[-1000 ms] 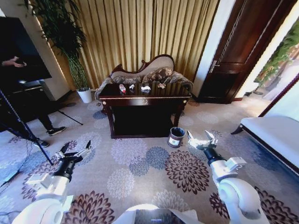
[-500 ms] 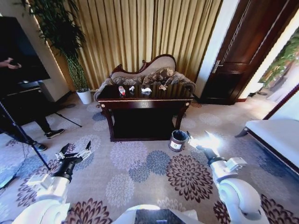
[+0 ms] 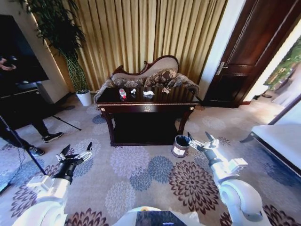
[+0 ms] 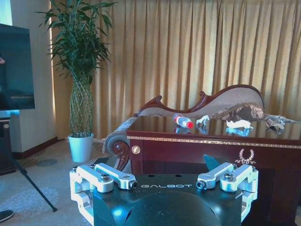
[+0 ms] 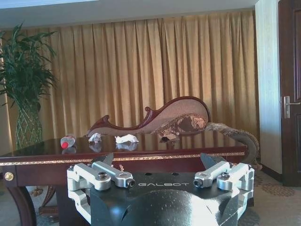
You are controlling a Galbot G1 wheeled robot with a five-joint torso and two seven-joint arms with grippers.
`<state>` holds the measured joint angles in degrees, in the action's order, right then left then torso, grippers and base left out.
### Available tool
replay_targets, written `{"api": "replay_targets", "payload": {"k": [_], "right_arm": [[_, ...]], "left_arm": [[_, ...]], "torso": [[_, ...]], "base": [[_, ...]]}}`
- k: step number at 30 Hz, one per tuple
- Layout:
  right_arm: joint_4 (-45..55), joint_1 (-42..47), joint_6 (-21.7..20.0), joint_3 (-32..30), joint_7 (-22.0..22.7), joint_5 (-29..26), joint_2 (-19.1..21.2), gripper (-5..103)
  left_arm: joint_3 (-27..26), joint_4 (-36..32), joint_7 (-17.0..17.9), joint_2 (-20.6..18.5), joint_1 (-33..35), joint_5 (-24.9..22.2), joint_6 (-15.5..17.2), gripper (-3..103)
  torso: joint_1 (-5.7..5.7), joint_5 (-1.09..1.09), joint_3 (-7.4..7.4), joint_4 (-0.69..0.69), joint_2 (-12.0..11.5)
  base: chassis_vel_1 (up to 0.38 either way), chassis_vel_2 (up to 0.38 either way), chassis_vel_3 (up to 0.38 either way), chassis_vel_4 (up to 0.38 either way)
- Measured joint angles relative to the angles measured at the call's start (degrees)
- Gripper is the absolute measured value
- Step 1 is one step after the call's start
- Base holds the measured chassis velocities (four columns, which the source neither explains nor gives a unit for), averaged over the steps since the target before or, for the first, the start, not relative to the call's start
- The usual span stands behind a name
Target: Move to the front of the table and place the trash on the table into the trash bin.
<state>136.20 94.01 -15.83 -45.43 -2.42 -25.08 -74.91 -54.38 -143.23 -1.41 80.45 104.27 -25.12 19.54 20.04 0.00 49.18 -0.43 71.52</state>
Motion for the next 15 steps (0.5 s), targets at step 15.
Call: {"api": "replay_targets", "payload": {"k": [15], "right_arm": [[-0.24,0.00,-0.01,0.10,-0.06,0.01,-0.37,100]], "left_arm": [[-0.04,0.00,-0.22,0.19,0.32,0.05,-0.14,100]], "torso": [[0.00,0.00,0.00,0.00,0.00]], "base": [[-0.133,0.136,0.136,-0.137]]}}
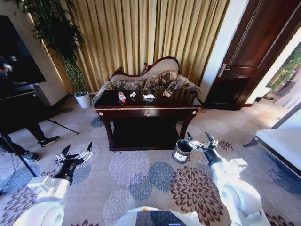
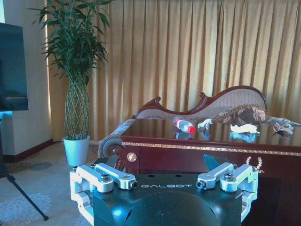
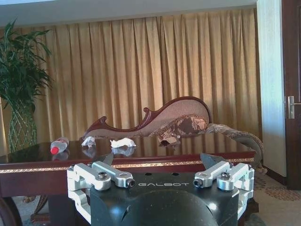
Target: Move to the front of the table and place the trash on the table into the trash bin.
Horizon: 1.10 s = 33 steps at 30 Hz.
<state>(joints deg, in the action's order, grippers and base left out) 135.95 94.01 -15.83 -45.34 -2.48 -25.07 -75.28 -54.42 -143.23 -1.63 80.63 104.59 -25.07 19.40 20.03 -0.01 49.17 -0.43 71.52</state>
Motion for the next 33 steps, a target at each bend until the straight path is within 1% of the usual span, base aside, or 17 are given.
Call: {"api": "replay_targets", "payload": {"k": [27,33], "right_arm": [[0.03,0.05,0.01,-0.01,-0.01,0.08,-0.24,100],[0.06,0.11,0.02,0.02,-0.01,0.10,-0.24,100]], "left_arm": [[-0.15,0.00,-0.37,0.32,0.30,0.08,-0.52,100],[-0.22,0.00,-0.48,0.47,0.59,0.08,-1.25,100]], "torso": [[-0.01,0.00,0.00,-0.01,0.00],[0.00,-0.01,0.00,0.00,0.00]], "base": [[-0.149,0.145,0.145,-0.147],[-0.139,0.155,0.141,-0.155]]}}
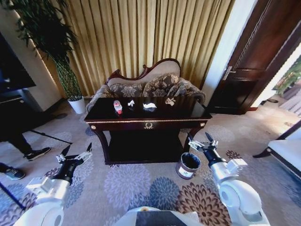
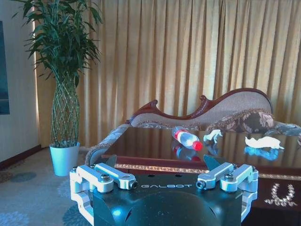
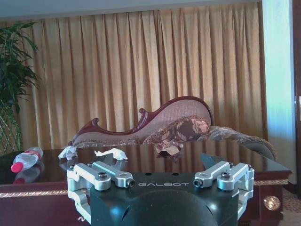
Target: Move to the front of the table and place the trash on the table into the trash bin.
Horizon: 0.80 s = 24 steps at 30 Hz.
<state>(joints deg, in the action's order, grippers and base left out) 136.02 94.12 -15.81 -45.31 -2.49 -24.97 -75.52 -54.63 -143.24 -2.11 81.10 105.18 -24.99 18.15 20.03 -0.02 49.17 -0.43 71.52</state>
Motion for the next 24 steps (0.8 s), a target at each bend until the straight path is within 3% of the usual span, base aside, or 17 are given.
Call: {"api": "replay_targets", "payload": {"k": [24], "right_arm": [[0.29,0.16,0.08,0.37,-0.05,0.16,-0.25,100]], "left_arm": [[-0.72,0.00,-0.41,0.25,0.53,-0.13,-0.27,100]], "torso": [[0.01,0.01,0.00,0.00,0.00]], "base": [[-0.164,0.166,0.171,-0.159]]}}
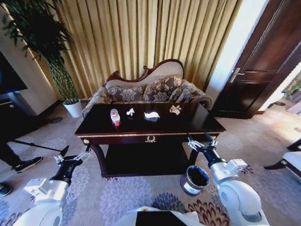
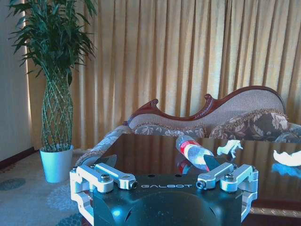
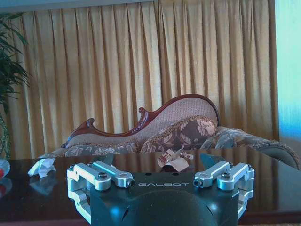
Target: Move to the front of the table and place the trash on the table into the trash bin.
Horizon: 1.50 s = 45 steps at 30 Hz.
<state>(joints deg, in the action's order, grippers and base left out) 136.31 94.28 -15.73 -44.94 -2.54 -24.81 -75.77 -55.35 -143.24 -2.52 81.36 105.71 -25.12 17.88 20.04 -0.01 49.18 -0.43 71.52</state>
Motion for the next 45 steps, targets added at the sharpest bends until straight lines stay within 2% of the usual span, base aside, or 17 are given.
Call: {"api": "replay_targets", "payload": {"k": [11,13,15,16,18,20,23,25,26,33,41,45], "right_arm": [[-1.40,-1.30,-0.13,0.90,0.03,-0.34,1.38,100],[-2.23,-2.95,-1.81,1.71,1.06,-2.43,3.17,100],[-3.22,-5.92,-4.73,2.86,4.17,-8.11,5.94,100],[-3.22,-5.92,-4.73,2.86,4.17,-8.11,5.94,100],[-5.80,-11.12,-8.87,3.86,7.21,-13.65,9.28,100],[-7.01,-12.85,-9.78,4.22,7.83,-14.73,10.32,100],[-14.89,-22.20,-12.47,7.08,9.37,-17.63,15.05,100],[-16.66,-24.17,-12.68,8.08,9.70,-17.84,15.71,100],[-19.95,-28.26,-12.96,10.16,10.26,-18.15,16.52,100],[-32.80,-44.61,-14.16,20.15,11.27,-18.60,16.74,100],[-41.94,-53.60,-15.25,26.79,12.76,-17.24,14.46,100],[-47.98,-59.17,-16.26,29.16,14.71,-14.09,12.63,100]], "left_arm": [[0.00,0.00,0.00,0.11,0.13,-0.05,-0.01,100],[0.04,0.00,0.07,0.03,0.13,-0.10,-0.01,100],[-0.16,0.00,0.20,-0.50,0.14,-0.15,-0.05,100],[-0.16,0.00,0.20,-0.50,0.14,-0.15,-0.05,100],[-0.99,-0.01,0.30,-0.82,0.46,-0.66,-0.21,100],[-1.30,0.00,0.36,-0.82,0.62,-0.95,-0.28,100],[-1.79,-0.01,0.38,-0.58,1.18,-1.30,-0.96,100],[-1.62,0.00,0.45,-0.56,1.29,-1.37,-0.96,100],[-1.37,0.00,0.56,-0.59,1.39,-1.46,-0.96,100],[-1.34,0.00,0.82,-1.05,2.43,-1.47,-1.18,100],[-1.59,-0.01,0.88,-1.11,3.46,-1.28,-1.18,100],[-1.58,0.00,0.99,-1.08,3.05,-1.14,-0.95,100]], "torso": [[0.03,0.00,0.02,0.00,-0.02],[0.03,0.01,0.01,-0.01,-0.02],[-0.01,0.00,0.00,-0.01,-0.01],[-0.01,0.00,0.00,-0.01,-0.01],[-0.05,0.02,-0.02,0.00,0.02],[-0.06,0.01,-0.02,0.01,0.03],[-0.05,0.00,-0.01,0.02,0.02],[-0.03,0.02,0.00,0.00,0.00],[-0.01,0.01,0.01,-0.01,0.00],[0.00,0.00,0.00,0.02,0.00],[0.00,0.00,0.01,0.00,0.00],[-0.01,-0.01,0.00,0.01,0.00]], "base": [[-0.141,0.134,0.143,-0.139],[-0.018,0.033,0.028,-0.016],[0.000,0.000,0.000,0.000],[0.000,0.000,0.000,0.000],[0.000,0.000,0.000,0.000],[0.000,0.000,0.000,0.000],[0.000,0.000,0.000,0.000],[0.000,0.000,0.000,0.000],[0.000,0.000,0.000,0.000],[0.000,0.000,0.000,0.000],[0.000,0.000,0.000,0.000],[0.000,0.000,0.000,0.000]]}}
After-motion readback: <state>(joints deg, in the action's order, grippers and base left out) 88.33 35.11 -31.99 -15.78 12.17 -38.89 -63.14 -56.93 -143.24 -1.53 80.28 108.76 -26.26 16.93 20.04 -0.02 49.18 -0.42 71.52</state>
